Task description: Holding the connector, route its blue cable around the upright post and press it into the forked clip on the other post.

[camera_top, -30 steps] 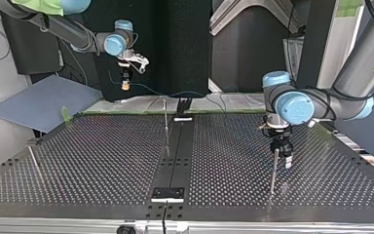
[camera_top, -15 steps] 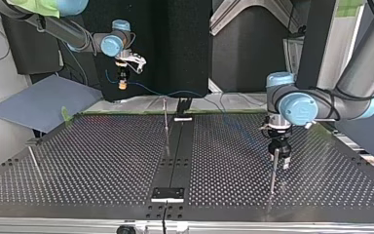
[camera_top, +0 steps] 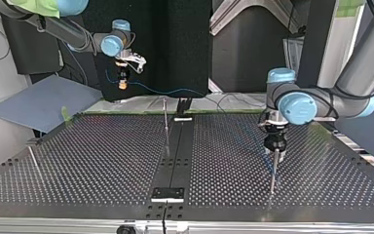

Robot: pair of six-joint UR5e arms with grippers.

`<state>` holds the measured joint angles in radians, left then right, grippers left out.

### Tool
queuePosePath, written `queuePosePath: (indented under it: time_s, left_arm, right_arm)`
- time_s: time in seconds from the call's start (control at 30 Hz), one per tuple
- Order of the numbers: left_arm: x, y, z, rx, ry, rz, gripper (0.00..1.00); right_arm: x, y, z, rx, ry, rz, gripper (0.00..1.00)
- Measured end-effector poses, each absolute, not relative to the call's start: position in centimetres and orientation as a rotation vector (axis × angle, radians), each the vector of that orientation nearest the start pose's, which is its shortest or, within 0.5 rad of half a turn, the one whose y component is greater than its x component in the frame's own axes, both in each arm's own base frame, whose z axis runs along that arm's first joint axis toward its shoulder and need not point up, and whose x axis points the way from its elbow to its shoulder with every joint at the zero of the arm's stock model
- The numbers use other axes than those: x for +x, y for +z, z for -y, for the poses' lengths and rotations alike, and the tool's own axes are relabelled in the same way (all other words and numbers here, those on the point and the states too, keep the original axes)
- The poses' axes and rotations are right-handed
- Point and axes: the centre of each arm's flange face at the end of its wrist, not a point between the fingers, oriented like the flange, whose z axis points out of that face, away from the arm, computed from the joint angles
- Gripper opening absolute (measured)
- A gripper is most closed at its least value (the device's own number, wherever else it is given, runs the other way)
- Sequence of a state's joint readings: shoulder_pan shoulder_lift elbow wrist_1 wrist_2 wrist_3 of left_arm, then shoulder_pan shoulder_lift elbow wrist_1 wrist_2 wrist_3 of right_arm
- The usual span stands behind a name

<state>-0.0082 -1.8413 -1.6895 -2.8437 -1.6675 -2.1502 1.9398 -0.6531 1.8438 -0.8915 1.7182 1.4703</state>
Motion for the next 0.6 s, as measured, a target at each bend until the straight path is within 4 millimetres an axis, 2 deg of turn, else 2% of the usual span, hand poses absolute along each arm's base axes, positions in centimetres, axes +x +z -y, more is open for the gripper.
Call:
queuePosePath:
  time_s: [0.17,0.37,0.6]
  left_arm:
    - [55.1,30.7,12.8,-0.608,-0.377,-1.585,1.00]
    - [52.7,30.9,12.2,-0.693,-0.372,-1.562,1.00]
    - [49.4,31.0,11.4,-0.729,-0.283,-1.584,1.00]
  right_arm:
    - [30.8,-6.8,46.9,1.666,1.097,1.153,0.00]
    - [30.8,-6.8,46.8,1.666,1.097,1.155,0.00]
    - [30.8,-6.8,46.9,1.667,1.096,1.155,0.00]
